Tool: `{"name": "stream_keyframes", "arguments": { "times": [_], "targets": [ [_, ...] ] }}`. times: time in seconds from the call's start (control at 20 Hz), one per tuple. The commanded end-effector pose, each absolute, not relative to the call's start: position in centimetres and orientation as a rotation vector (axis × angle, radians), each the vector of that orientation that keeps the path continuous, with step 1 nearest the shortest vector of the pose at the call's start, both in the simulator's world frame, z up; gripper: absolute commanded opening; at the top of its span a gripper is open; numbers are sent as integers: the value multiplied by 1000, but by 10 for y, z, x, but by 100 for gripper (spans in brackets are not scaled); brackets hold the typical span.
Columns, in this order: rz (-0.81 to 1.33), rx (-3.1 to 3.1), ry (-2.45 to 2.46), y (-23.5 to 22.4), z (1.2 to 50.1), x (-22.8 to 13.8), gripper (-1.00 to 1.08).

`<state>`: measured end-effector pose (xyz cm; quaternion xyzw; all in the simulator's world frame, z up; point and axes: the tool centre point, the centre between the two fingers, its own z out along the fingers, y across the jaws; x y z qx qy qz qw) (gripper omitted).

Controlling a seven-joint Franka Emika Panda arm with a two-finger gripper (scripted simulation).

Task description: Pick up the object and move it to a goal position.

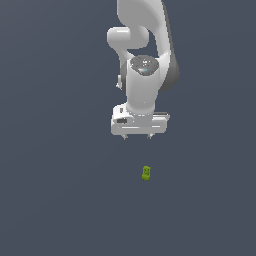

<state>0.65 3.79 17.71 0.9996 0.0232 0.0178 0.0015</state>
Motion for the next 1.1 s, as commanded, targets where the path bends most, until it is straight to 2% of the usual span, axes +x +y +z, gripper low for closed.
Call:
{"name": "stream_keyframes", "arguments": {
  "times": [0.0,0.55,1.05],
  "targets": [
    [57,3137,69,37,177,7,100],
    [44,3143,-17,47,157,29,100],
    [18,3139,-202,68,105,69,100]
  ]
}}
